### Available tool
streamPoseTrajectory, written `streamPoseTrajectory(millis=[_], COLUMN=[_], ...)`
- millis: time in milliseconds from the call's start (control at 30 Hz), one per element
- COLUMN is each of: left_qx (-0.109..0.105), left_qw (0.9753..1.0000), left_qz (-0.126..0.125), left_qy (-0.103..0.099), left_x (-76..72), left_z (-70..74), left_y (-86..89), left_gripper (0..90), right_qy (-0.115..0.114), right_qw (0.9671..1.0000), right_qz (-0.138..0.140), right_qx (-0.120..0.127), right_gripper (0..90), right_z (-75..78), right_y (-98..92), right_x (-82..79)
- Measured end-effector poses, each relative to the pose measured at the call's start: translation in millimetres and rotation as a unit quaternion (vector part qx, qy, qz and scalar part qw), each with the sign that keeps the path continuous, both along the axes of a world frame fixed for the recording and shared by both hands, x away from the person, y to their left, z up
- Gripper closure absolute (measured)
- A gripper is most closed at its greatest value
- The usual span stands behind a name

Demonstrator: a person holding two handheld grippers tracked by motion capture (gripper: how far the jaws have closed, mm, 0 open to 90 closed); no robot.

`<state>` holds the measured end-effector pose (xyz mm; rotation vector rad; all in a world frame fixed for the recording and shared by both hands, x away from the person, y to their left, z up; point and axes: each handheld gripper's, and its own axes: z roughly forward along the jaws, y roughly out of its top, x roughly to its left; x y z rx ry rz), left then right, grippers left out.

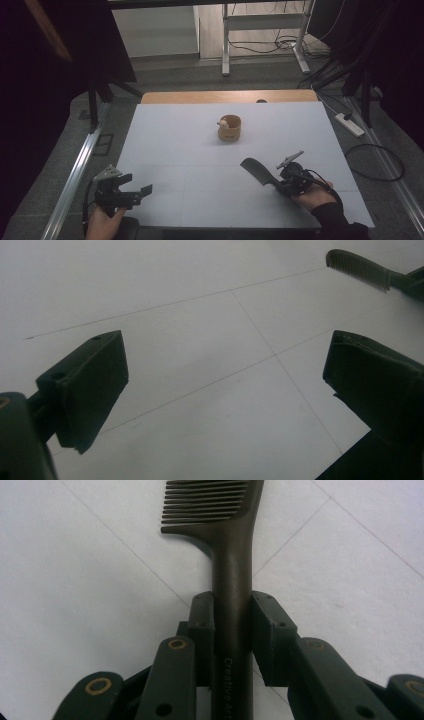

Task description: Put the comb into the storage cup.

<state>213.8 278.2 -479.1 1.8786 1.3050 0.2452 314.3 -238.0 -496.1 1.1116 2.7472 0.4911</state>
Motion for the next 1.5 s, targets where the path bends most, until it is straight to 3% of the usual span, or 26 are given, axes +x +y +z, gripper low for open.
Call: streamPoseTrajectory(millis=[400,767,1033,1200,1500], left_qx=[-0.002,-0.006,-0.016,-0.026,-0.041], left_qw=[0.9998,0.9987,0.9971,0.9952,0.9934], left_qz=[-0.018,-0.051,-0.072,-0.091,-0.104], left_qy=[-0.004,-0.001,-0.017,-0.023,-0.025], left_x=[0.2,0.9,5.0,9.6,18.0], left_z=[0.5,1.9,5.6,7.3,11.3], left_y=[-1.0,-6.5,-15.0,-21.2,-30.1], left_gripper=[3.2,1.1,0.9,0.2,0.0], right_qy=[0.004,-0.029,-0.049,-0.050,-0.069], right_qw=[0.9991,0.9976,0.9954,0.9932,0.9913], right_qz=[-0.008,0.015,0.021,0.019,0.029], right_qx=[0.041,0.062,0.080,0.104,0.108], right_gripper=[72.5,72.4,72.4,72.5,72.4], right_z=[0.0,8.2,15.0,18.8,23.0], right_y=[-9.0,-11.7,-17.3,-21.8,-24.9], right_x=[0.7,-5.6,-8.6,-9.3,-11.5])
